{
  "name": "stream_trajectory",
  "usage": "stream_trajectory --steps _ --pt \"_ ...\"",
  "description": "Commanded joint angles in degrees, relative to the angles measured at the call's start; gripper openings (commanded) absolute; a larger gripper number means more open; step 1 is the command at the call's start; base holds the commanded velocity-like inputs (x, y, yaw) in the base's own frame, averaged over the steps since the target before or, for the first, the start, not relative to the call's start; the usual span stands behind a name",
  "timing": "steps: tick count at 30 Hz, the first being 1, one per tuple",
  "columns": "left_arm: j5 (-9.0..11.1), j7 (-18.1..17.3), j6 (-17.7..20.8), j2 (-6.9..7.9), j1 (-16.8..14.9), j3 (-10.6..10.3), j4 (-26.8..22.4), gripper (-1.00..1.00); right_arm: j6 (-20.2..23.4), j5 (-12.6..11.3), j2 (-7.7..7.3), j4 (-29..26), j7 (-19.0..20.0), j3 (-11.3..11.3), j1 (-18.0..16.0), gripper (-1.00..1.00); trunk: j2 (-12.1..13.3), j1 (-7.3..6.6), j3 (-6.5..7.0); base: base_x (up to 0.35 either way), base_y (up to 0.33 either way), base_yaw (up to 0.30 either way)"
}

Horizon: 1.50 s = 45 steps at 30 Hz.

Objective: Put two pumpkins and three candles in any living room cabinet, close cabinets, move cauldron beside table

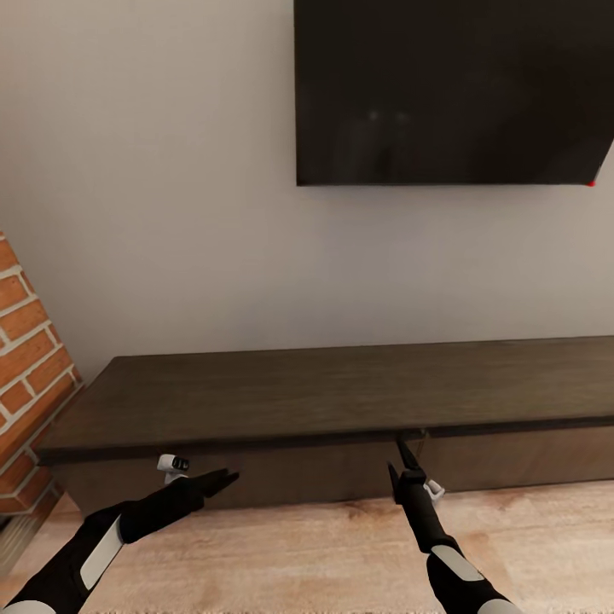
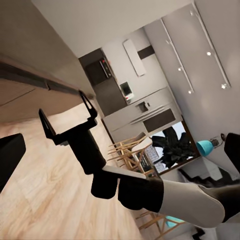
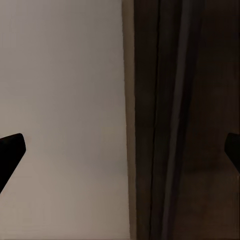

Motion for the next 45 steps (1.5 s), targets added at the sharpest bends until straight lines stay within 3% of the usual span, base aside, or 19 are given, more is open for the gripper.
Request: stream_trajectory --steps 1,14,45 --pt "0.44 -0.08 0.6 0.11 -0.04 -0.3 0.0 1.0 0.51 -0.57 -0.03 0.1 0.22 0.23 -0.04 1.0 -0.04 0.01 -0.28 0.0 0.0 0.0" --pt "0.43 -0.08 0.64 0.07 -0.04 -0.3 0.01 1.0 0.51 -0.51 -0.03 0.37 0.14 0.28 -0.04 1.0 -0.21 0.35 -3.16 0.0 0.0 0.0" --pt "0.41 -0.08 0.67 0.12 -0.04 -0.05 0.02 1.0 0.51 -0.6 -0.03 0.49 -0.56 0.4 -0.04 1.0 -0.21 0.35 -3.16 0.05 0.006 0.0"
